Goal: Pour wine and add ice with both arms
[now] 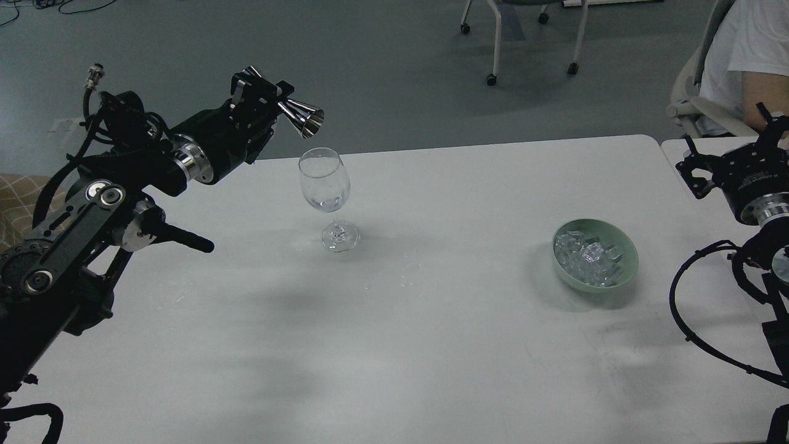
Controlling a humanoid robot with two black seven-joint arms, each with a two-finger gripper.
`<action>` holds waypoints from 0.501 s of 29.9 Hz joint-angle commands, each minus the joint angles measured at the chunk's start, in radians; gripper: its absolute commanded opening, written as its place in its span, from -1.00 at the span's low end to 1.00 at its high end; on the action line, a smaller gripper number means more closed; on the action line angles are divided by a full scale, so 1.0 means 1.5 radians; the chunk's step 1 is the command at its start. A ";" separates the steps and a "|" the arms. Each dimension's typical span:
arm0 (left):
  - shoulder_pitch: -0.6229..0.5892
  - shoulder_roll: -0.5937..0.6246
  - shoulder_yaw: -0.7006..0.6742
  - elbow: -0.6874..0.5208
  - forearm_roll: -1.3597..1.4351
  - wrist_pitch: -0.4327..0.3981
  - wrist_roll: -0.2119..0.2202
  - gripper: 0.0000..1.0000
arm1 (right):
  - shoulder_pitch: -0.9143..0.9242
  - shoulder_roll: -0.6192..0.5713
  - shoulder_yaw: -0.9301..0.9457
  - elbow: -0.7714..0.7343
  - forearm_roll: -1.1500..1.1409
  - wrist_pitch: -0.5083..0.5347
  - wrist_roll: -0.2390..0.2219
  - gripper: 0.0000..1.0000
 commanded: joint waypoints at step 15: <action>0.002 -0.004 -0.039 -0.001 -0.081 -0.029 -0.007 -1.00 | -0.006 -0.010 0.004 0.000 0.000 0.000 0.000 1.00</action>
